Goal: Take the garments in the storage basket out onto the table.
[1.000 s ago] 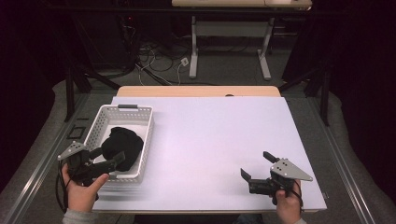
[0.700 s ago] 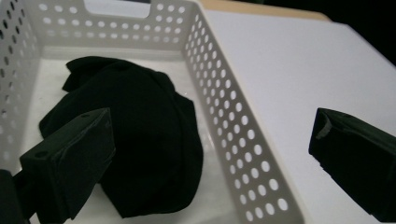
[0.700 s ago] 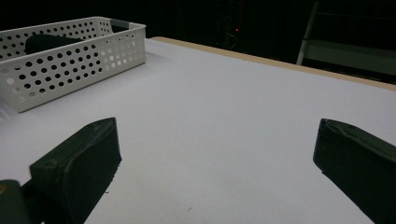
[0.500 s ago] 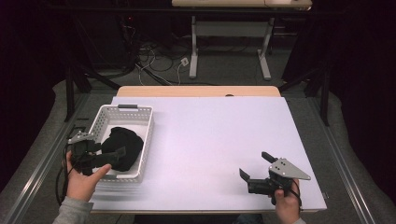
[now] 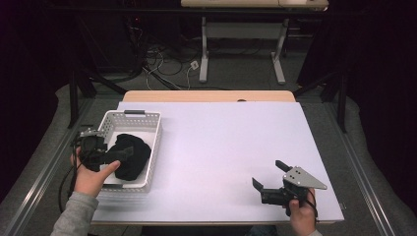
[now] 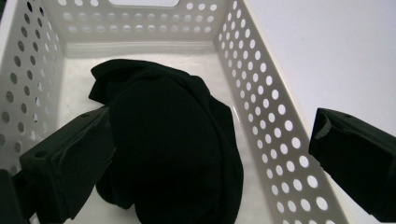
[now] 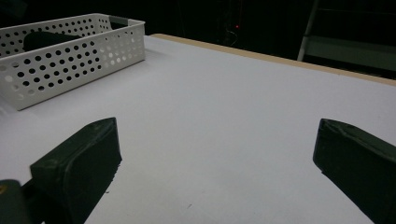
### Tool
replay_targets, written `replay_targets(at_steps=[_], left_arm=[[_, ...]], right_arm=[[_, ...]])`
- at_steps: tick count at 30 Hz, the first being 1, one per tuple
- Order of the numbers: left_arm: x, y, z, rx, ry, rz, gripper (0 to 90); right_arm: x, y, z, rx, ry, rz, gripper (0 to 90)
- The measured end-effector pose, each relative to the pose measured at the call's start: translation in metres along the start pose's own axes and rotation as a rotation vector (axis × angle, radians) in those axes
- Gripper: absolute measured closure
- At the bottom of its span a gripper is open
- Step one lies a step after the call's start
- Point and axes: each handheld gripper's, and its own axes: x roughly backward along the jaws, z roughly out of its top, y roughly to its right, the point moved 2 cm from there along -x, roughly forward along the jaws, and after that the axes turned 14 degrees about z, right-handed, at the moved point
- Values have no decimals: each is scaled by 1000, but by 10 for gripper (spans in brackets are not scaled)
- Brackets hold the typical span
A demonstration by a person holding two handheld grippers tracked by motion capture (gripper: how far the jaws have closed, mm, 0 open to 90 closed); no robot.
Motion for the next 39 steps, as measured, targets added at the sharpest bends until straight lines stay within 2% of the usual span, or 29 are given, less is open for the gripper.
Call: replay_targets(at_steps=[6, 17, 39], left_arm=[[-10, -4, 5, 0, -29, 16, 5], [-24, -12, 13, 30, -66, 22, 5], [-46, -15, 12, 14, -117, 38, 5]], right_arm=[[0, 1, -1, -4, -3, -1, 7], [-1, 2, -1, 4, -10, 4, 8], [-2, 2, -2, 0, -14, 5, 11]])
